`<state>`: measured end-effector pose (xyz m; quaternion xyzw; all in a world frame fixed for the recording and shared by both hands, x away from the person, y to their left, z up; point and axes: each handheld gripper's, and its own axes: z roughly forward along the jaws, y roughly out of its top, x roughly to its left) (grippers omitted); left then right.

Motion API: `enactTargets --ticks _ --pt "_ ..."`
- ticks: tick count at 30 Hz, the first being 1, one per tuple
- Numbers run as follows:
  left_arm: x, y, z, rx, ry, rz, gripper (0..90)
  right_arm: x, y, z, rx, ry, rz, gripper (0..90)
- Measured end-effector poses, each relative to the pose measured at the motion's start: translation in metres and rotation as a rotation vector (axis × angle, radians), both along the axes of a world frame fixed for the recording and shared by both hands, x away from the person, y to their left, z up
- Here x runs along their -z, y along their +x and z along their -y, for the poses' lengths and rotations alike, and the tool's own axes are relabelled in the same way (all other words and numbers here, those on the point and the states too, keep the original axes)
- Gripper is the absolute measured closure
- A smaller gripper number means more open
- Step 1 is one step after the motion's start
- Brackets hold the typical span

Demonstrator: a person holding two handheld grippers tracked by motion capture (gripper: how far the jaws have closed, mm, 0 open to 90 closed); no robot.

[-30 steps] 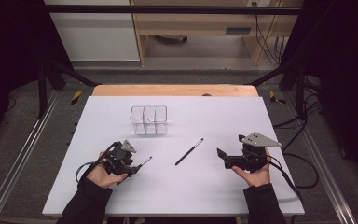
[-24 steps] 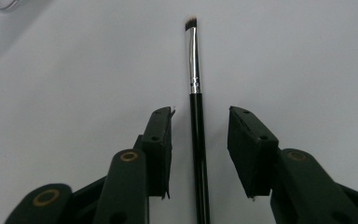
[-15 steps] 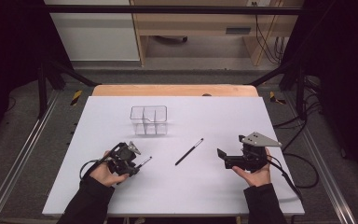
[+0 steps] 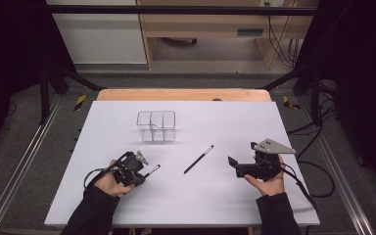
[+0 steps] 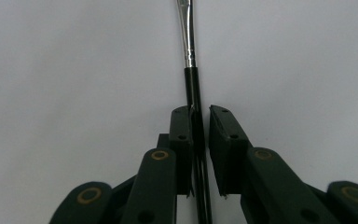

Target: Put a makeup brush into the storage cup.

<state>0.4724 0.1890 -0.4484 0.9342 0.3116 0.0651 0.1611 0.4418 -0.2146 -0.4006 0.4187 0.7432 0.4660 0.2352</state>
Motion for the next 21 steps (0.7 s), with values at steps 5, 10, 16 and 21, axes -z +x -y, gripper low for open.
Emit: enactTargets --ticks 5,10,16,21 --pt "0.0001 -0.0003 0.0007 -0.003 -0.002 -0.007 82.4 0.0011 0.0006 -0.0010 -0.002 -0.001 -0.005 4.2" --pt "0.0000 -0.0017 0.0019 -0.005 0.007 0.004 82.9 0.0022 0.0010 -0.0021 -0.004 -0.003 -0.009 4.2" --pt "0.0000 -0.0028 0.0018 0.004 0.007 0.014 83.1 0.0030 0.0012 -0.0030 -0.006 -0.005 -0.012 4.1" --pt "-0.0022 -0.0038 0.0013 0.009 -0.004 0.039 83.1 0.0026 0.0009 -0.0026 -0.009 0.000 -0.011 4.2"
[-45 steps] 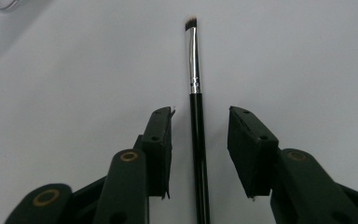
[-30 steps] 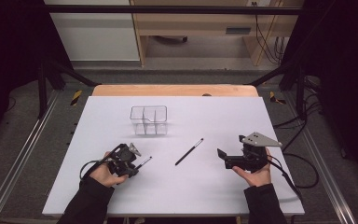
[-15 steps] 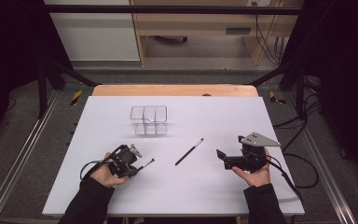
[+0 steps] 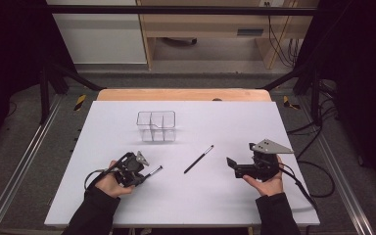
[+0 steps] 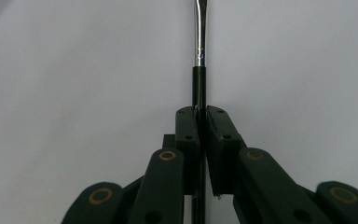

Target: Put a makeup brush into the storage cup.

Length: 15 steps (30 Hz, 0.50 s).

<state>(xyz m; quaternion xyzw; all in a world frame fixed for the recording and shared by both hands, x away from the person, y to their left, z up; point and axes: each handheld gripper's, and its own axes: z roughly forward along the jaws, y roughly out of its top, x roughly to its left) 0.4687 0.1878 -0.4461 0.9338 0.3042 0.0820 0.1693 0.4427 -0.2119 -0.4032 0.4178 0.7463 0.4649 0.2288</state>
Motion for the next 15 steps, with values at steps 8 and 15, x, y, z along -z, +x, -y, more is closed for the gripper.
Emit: enactTargets --ticks 8,15 --pt "-0.018 -0.006 -0.006 -0.014 -0.091 0.073 83.1 -0.001 -0.001 0.000 0.001 0.007 0.000 4.3" --pt "-0.022 -0.011 -0.002 -0.022 -0.132 0.131 83.1 0.000 -0.001 0.000 0.003 0.009 -0.003 4.3"
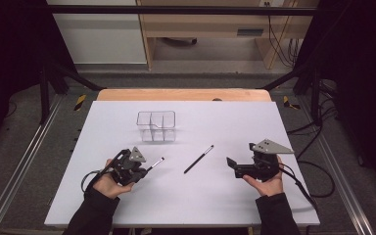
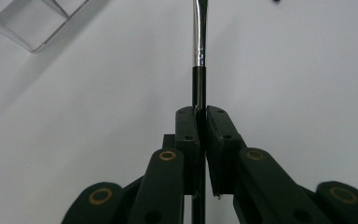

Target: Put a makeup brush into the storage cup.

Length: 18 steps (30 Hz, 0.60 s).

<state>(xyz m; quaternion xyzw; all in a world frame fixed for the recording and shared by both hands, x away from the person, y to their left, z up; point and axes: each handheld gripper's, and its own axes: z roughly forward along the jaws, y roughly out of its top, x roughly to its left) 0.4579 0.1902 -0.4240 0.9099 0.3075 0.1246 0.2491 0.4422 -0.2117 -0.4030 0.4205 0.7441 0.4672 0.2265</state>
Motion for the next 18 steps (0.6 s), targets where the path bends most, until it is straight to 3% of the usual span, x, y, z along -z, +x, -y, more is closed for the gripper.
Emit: enactTargets --ticks 9,18 --pt "-0.005 -0.007 0.004 -0.004 -0.065 0.057 83.2 0.001 0.000 -0.001 0.001 0.010 -0.006 4.3" --pt "-0.007 -0.013 0.009 -0.008 -0.091 0.092 83.1 0.000 -0.001 -0.002 0.000 0.027 -0.004 4.2"
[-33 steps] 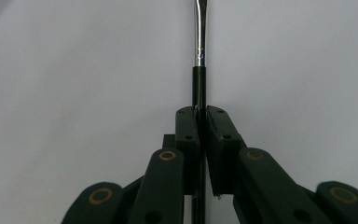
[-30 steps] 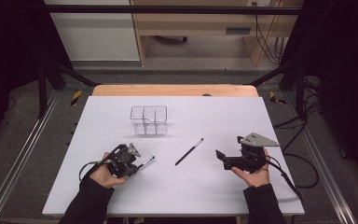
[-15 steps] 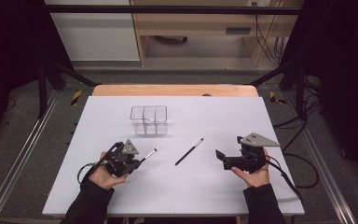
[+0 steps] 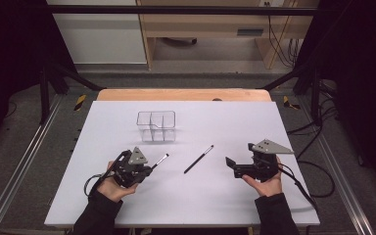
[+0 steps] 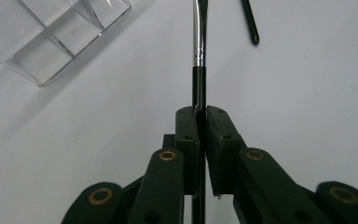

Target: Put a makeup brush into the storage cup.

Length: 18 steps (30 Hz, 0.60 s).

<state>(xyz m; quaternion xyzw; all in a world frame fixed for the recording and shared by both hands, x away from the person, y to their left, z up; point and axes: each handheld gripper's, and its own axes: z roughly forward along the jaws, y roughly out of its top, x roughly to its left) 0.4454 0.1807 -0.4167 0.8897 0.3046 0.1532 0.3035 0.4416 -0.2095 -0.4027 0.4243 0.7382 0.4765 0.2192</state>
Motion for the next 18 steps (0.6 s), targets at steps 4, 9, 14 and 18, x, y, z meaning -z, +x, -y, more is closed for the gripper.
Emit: enactTargets --ticks 4,9,14,18 --pt "-0.003 -0.002 0.001 0.004 -0.025 0.010 83.1 -0.001 -0.001 -0.003 -0.006 0.008 0.004 4.2" --pt "-0.008 -0.006 0.003 0.006 -0.062 0.030 83.1 -0.002 -0.001 -0.008 -0.016 0.012 0.004 4.2" --pt "-0.012 -0.011 0.006 -0.004 -0.102 0.072 83.1 -0.002 0.000 -0.013 -0.027 0.027 0.003 4.2" --pt "-0.015 -0.013 0.007 -0.008 -0.129 0.092 83.2 -0.005 -0.001 -0.017 -0.029 0.034 0.007 4.3"
